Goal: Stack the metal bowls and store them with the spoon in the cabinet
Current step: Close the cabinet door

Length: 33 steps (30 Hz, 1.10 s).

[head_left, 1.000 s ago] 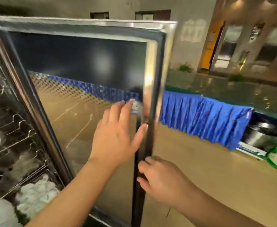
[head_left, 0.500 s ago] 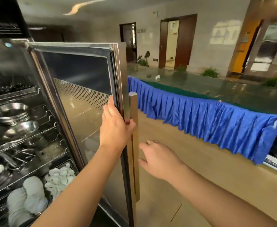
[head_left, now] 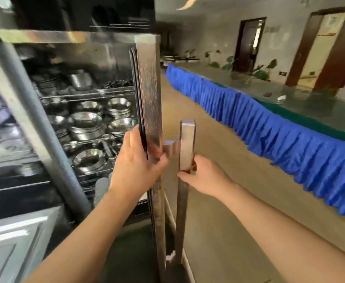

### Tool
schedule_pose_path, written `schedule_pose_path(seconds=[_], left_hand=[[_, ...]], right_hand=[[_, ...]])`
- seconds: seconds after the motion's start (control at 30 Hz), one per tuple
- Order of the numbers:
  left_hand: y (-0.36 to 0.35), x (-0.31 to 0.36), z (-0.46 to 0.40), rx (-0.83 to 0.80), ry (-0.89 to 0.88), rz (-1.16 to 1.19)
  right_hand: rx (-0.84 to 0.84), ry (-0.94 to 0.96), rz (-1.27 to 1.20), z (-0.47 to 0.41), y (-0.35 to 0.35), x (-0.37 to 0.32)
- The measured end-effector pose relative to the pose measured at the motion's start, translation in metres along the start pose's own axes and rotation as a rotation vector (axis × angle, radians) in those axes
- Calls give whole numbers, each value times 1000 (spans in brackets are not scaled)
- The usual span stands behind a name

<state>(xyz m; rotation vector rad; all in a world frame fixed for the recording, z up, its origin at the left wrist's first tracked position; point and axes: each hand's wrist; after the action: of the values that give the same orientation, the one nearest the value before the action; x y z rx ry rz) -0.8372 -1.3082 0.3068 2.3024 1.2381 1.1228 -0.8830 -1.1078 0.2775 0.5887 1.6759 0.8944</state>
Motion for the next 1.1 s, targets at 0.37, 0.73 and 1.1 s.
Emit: schedule_pose_path(seconds=[0.37,0.73,1.1], left_hand=[[86,-92,8,173,188,-211],[117,-204,-14,160,337,-331],[141,-335,-76,173,380,-407]], right_hand=[[-277,154,-357,-48,-83,-108],[-440,278,-410,-134,-171,-195],[-499,377,-375,-232,-253,-275]])
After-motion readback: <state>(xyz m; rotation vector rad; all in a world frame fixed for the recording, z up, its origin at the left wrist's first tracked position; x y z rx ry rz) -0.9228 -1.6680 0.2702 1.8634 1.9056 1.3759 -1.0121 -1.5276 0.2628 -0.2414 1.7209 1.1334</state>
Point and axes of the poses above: each hand's wrist, its own z-axis away from the middle knuckle, its own y-axis out of the back of the hand, x = y × z, and after that the axes turned 2 degrees about -x, right-handed
